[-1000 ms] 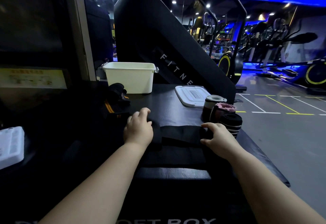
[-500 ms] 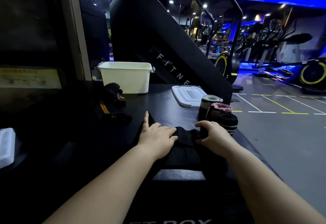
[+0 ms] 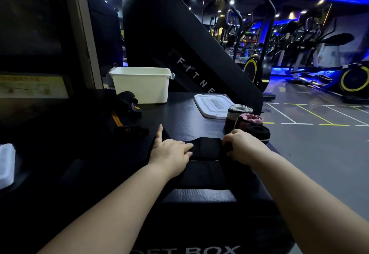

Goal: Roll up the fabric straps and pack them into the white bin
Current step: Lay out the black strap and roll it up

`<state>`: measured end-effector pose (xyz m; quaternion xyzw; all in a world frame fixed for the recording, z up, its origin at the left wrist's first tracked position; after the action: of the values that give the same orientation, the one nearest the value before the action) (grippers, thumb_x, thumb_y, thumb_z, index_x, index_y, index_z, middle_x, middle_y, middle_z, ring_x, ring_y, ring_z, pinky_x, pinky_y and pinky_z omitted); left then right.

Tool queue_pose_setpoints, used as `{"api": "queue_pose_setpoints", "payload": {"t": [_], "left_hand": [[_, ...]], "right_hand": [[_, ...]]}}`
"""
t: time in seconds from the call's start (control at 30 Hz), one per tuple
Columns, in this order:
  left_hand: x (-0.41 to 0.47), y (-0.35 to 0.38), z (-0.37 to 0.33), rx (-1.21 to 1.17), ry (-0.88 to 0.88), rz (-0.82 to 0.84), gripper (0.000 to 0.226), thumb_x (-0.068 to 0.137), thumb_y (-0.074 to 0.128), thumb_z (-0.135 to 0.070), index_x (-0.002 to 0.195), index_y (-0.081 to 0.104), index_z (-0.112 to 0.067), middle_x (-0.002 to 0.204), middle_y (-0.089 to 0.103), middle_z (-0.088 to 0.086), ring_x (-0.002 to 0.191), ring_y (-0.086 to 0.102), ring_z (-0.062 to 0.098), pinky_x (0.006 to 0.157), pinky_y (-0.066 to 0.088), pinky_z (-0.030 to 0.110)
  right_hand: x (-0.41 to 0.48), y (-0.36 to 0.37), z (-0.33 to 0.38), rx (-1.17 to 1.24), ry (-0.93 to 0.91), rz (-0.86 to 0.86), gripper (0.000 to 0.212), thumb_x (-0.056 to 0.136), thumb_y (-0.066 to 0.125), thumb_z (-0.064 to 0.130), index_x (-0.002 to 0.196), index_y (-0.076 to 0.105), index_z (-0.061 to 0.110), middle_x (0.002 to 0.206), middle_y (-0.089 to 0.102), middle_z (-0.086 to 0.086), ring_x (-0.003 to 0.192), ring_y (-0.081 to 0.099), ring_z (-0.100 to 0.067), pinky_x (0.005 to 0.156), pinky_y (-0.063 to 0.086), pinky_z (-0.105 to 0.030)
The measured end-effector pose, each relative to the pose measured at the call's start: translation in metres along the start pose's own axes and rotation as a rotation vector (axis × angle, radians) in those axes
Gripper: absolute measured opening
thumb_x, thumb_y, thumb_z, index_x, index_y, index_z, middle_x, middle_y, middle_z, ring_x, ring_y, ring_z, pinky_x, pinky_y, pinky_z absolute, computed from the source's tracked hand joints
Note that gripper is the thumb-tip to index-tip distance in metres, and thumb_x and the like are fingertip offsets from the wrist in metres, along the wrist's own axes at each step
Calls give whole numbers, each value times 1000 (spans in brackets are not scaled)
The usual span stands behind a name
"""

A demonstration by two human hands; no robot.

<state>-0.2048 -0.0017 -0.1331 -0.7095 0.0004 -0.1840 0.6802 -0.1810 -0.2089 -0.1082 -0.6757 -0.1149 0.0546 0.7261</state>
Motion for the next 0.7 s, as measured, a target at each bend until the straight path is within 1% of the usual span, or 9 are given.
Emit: {"api": "queue_pose_setpoints", "payload": {"t": [0.07, 0.13, 0.23, 0.3, 0.33, 0.4, 0.5, 0.6, 0.7], "left_hand": [[0, 0, 1, -4, -1, 7, 41, 102, 32, -44, 141, 45, -40, 140, 52, -17, 135, 39, 6, 105, -32, 45], [-1, 0, 1, -6, -4, 18, 41, 102, 32, -44, 140, 45, -41, 142, 50, -18, 136, 37, 6, 108, -29, 46], [-1, 1, 2, -13, -3, 17, 41, 102, 32, -45, 140, 45, -42, 141, 50, -18, 135, 39, 6, 111, -25, 45], [-1, 1, 3, -30, -2, 11, 40, 101, 33, -46, 139, 46, -42, 140, 52, -19, 134, 40, 6, 112, -24, 43], [-1, 1, 4, -40, -1, 12, 40, 100, 35, -47, 138, 47, -41, 139, 53, -19, 133, 40, 6, 113, -22, 43], [-1, 3, 8, -61, -9, 12, 40, 99, 38, -49, 136, 50, -41, 135, 56, -19, 130, 43, 7, 115, -18, 41], [-2, 1, 19, -119, -37, 12, 44, 95, 40, -57, 132, 55, -38, 131, 59, -18, 127, 45, 7, 116, -12, 39], [-6, -3, 27, -144, -40, 23, 59, 86, 43, -72, 131, 55, -35, 130, 59, -18, 128, 44, 7, 118, -9, 40], [-12, -6, 34, -145, -32, 45, 69, 81, 46, -77, 134, 51, -34, 135, 55, -18, 132, 40, 6, 118, -7, 42]], "right_hand": [[1, 3, 1, -43, -8, 12, 32, 83, 65, 18, 115, 66, 25, 118, 49, -2, 108, 55, -27, 85, 48, -31], [0, 3, 9, -100, -44, -11, 28, 83, 59, 18, 109, 69, 21, 117, 50, -3, 112, 49, -28, 91, 47, -33], [-1, -2, 31, -74, -96, -159, 31, 81, 60, 23, 110, 68, 15, 121, 52, -3, 121, 43, -26, 98, 45, -36], [-1, -3, 48, 37, -113, -246, 32, 84, 59, 24, 114, 66, 14, 123, 55, -3, 120, 49, -26, 97, 46, -38], [0, 1, 54, 88, -129, -239, 31, 86, 58, 25, 115, 65, 16, 123, 57, -3, 118, 52, -26, 96, 47, -38], [2, 14, 60, 145, -139, -137, 32, 90, 56, 30, 119, 64, 21, 124, 57, -4, 116, 56, -27, 96, 47, -37], [1, 30, 55, 182, -70, -34, 36, 94, 53, 36, 129, 55, 25, 127, 55, -4, 120, 51, -26, 98, 42, -34], [3, 32, 55, 206, -36, -57, 33, 96, 48, 42, 122, 57, 26, 124, 55, -4, 120, 49, -25, 99, 39, -35], [5, 32, 58, 194, 14, -51, 39, 94, 43, 57, 111, 59, 26, 118, 55, -3, 117, 49, -24, 96, 40, -36]]}}
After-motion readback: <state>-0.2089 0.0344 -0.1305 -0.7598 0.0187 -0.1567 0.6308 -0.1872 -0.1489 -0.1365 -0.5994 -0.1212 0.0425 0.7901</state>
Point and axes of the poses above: each hand's wrist, its own x-axis towards the middle knuckle, its own y-axis out of the palm, z = x × y, the point moved 3 cm from there along x, towards the middle knuckle
